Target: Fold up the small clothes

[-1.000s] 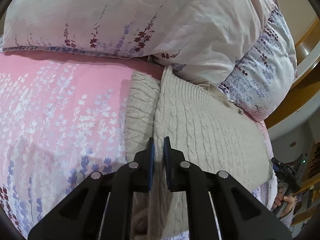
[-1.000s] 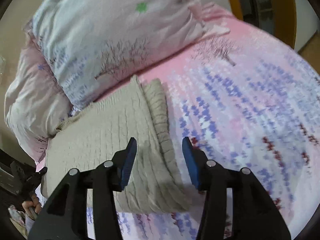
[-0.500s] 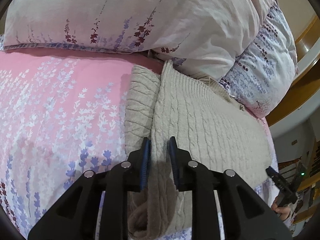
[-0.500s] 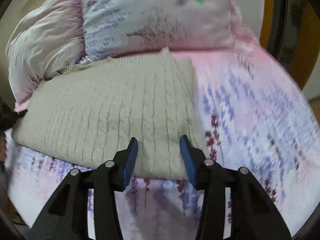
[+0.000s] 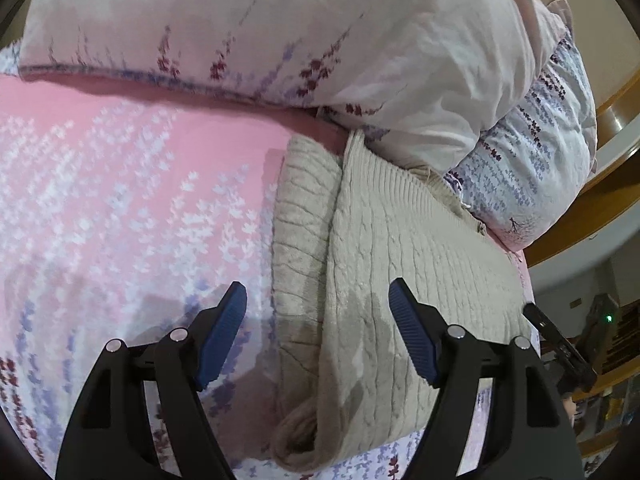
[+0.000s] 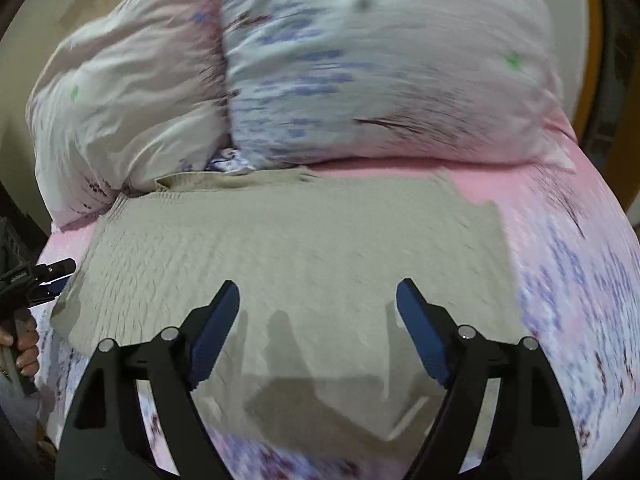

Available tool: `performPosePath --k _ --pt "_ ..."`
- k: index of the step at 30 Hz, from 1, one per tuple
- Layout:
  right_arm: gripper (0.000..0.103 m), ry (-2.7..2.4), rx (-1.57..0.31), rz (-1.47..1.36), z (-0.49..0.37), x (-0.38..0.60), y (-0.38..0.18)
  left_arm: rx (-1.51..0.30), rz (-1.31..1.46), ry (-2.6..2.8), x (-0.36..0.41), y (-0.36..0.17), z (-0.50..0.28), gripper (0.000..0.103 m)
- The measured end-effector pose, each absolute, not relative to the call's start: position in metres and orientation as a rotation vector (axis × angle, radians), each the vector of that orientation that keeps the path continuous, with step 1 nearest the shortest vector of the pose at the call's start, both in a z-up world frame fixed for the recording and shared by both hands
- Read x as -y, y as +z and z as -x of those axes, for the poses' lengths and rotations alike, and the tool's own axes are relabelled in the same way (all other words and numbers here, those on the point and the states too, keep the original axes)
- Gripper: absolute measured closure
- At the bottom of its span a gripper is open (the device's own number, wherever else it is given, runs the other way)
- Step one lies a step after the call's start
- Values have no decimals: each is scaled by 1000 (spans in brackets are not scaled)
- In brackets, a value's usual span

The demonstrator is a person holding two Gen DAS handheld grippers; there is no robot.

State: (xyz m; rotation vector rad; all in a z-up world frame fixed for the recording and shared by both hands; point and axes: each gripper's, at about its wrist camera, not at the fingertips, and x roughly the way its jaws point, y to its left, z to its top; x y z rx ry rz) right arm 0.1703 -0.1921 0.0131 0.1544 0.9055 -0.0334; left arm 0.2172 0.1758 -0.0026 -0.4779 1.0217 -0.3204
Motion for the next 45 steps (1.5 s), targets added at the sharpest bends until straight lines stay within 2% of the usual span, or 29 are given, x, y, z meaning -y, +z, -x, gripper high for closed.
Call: performPosePath --k 5,6,7,9,10,14,17,18,22,29,35,42,45 --pt "18 -76 -965 -58 -191 166 -10 -1017 463 -318 -169 -3 -220 30" --pt "15 -75 -965 -58 -191 166 -13 -1016 455 -319 -167 -4 -221 31" --pt "13 -71 -954 -56 -190 165 -14 -1017 454 -325 -165 -4 -222 37" --pt "12 -66 -948 -54 -189 167 -15 -1020 477 -338 -163 -6 -223 42" --pt "11 -62 -948 -57 -189 169 -14 -1026 500 -351 -163 -8 -224 50" --pt "9 -53 -951 -59 -187 168 -13 -1023 671 -371 -171 -18 -225 55" --pt "8 -53 -949 -51 -191 165 -15 -1020 764 -383 -174 -23 -225 65" --pt "8 -53 -948 -49 -191 165 -15 -1026 769 -388 -172 -24 -226 75" --pt "8 -46 -949 -60 -192 166 -15 -1017 805 -395 -161 -20 -226 86" --pt "8 74 -902 -253 -181 190 0 -944 933 -571 -130 14 -229 88" --pt "8 104 -912 -262 -178 205 -2 -933 973 -738 -66 33 -238 88" --pt "8 403 -835 -710 -165 260 -7 -974 992 -893 20 34 -244 88" --pt "7 438 -819 -825 -161 283 -12 -1058 911 -949 61 20 -241 88"
